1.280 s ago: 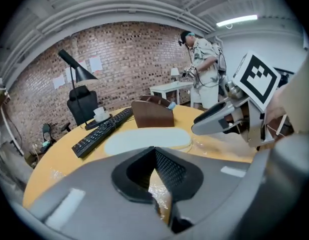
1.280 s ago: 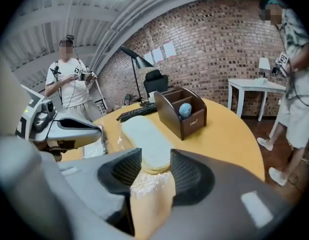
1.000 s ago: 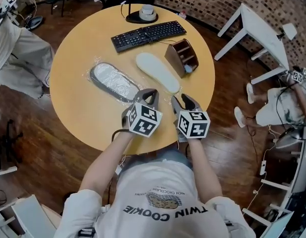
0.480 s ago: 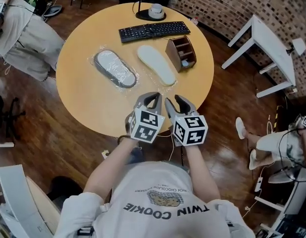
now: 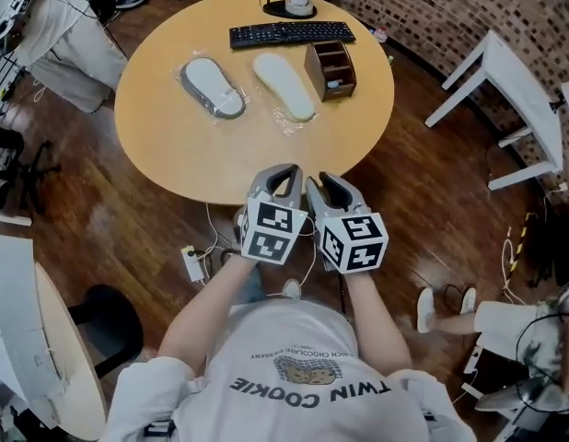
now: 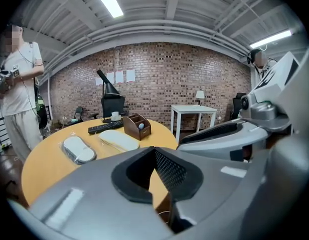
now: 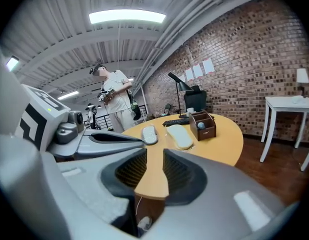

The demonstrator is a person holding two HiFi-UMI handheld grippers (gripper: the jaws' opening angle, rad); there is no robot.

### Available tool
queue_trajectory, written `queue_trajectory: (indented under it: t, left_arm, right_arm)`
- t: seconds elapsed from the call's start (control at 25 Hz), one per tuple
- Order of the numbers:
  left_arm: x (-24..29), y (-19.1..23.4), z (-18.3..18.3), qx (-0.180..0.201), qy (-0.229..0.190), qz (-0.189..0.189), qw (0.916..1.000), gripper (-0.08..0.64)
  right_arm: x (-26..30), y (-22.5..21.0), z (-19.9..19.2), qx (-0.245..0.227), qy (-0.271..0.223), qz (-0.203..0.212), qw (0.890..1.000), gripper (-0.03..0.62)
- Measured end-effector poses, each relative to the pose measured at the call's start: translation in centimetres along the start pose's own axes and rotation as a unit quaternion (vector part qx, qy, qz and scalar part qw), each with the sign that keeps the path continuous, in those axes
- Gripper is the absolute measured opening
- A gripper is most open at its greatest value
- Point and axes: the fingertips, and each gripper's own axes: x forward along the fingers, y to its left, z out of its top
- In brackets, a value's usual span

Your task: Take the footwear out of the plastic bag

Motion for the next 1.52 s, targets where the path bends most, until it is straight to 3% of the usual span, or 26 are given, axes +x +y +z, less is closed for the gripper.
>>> queue_trajectory:
  t: [0.24, 0.6, 1.04, 1.52]
  left_arm:
    - [-4.9, -2.6, -1.4, -0.011, 0.009, 0.036, 0.9992, 0.000]
    - [-12.3, -2.5, -4.1, -0.032, 0.005, 0.072, 0.9969, 0.000]
    - [-22.0, -3.4, -7.7, -0.049, -0.019, 0.064, 0.9965, 0.000]
    - [-28.4, -6.5, -10.3, -0.051, -0.027, 0.039, 0.9975, -0.001]
  right_arm:
    - [-3.9, 2.7, -1.3, -0.008, 0.001, 0.034, 0.999, 0.083]
    - [-6.3, 9.8, -3.6, -0.015, 0.001, 0.074, 0.997, 0.061]
    - [-10.9, 18.3, -7.0, -0.027, -0.002, 0.051, 0.998, 0.057]
    - [-16.4, 23.2, -8.9, -0.035, -0.016, 0.025, 0.999, 0.057]
